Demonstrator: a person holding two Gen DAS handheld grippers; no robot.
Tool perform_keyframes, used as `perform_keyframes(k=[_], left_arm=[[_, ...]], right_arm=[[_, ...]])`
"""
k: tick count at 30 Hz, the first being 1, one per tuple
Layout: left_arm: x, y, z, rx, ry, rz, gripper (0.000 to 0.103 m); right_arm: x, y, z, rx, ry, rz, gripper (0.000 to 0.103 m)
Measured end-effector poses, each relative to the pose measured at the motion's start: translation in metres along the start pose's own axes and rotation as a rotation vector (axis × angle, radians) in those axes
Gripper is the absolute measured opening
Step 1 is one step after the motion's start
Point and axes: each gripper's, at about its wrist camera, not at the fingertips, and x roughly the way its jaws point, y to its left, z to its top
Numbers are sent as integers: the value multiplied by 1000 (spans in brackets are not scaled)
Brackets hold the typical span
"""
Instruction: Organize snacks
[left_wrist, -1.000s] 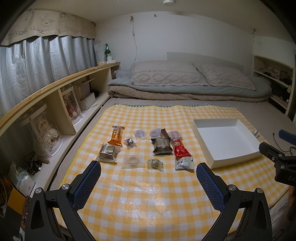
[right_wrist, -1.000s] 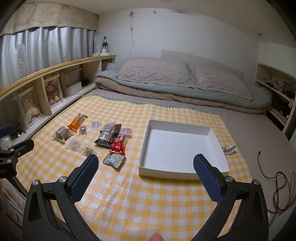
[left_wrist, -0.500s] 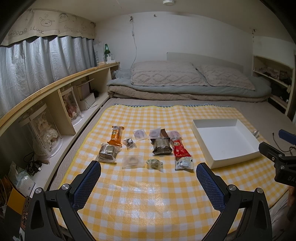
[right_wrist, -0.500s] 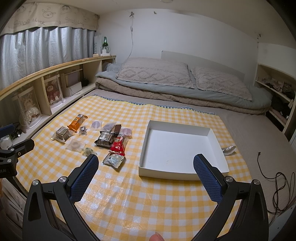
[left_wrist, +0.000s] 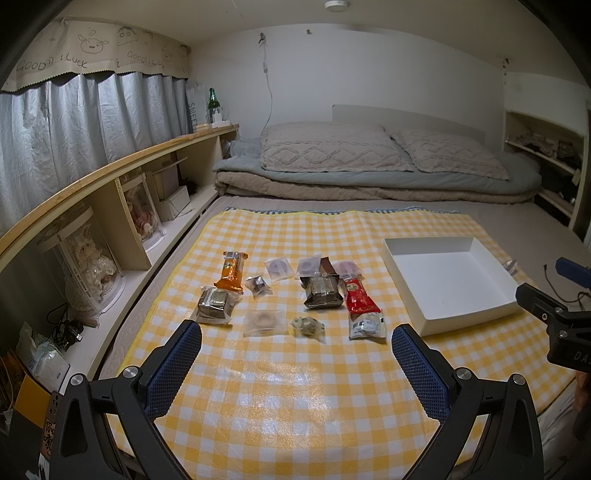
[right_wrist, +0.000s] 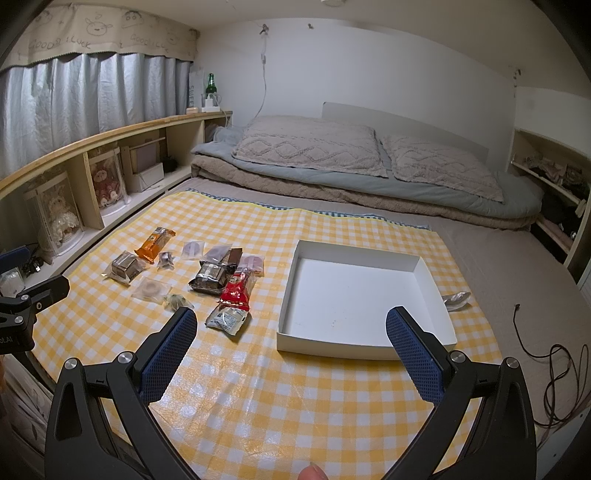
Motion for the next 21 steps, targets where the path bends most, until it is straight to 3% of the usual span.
perform_keyframes(k=[12,21], left_arm=[[-9,-18,15,-2,-33,-18,103],[-21,-8,14,-23,-90,-37,103]], right_arm=[[-1,1,2,-2,-7,2,103],[-8,6,19,9,-58,38,103]])
